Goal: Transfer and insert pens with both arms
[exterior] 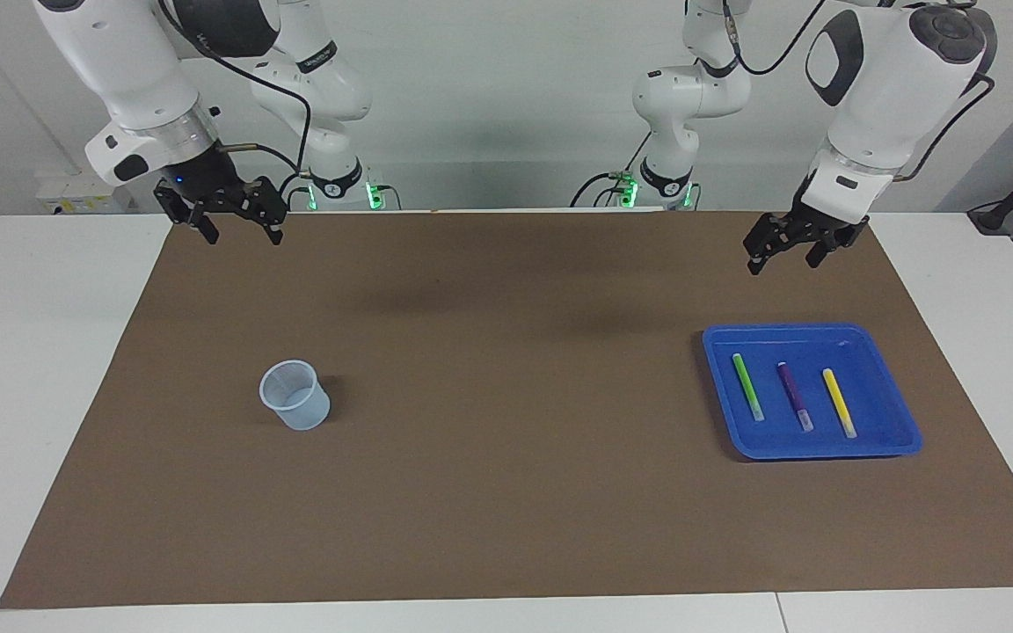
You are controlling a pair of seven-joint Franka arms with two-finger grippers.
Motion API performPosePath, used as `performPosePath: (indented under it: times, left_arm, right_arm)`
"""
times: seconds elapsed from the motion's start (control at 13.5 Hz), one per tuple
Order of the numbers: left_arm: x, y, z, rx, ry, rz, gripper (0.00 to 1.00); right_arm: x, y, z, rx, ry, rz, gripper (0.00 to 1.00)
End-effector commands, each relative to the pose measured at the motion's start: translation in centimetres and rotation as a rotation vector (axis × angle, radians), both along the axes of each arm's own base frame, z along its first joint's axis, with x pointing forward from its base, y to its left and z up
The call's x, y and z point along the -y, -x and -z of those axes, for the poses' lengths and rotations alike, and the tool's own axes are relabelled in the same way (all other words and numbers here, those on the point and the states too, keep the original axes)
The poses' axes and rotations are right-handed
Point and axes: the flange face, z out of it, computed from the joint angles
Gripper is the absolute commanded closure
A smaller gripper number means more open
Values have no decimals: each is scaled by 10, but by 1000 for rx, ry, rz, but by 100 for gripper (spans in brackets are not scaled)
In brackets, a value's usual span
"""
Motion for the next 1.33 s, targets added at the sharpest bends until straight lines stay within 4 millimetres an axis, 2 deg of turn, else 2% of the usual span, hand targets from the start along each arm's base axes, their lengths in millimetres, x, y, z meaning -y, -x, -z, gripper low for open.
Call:
performPosePath:
  times: [0.0,0.22,1.26]
  left_arm:
    - [-5,7,-3,20,-8,-3,0]
    - [-8,5,-2,24,-6,-66,0]
    - [-9,2,2,66,-1,-60,0]
  right_arm:
    - [6,9,-3,2,24,-18,0]
    - [6,9,-2,-4,24,-19,0]
    - [6,10,-1,-8,24,-18,0]
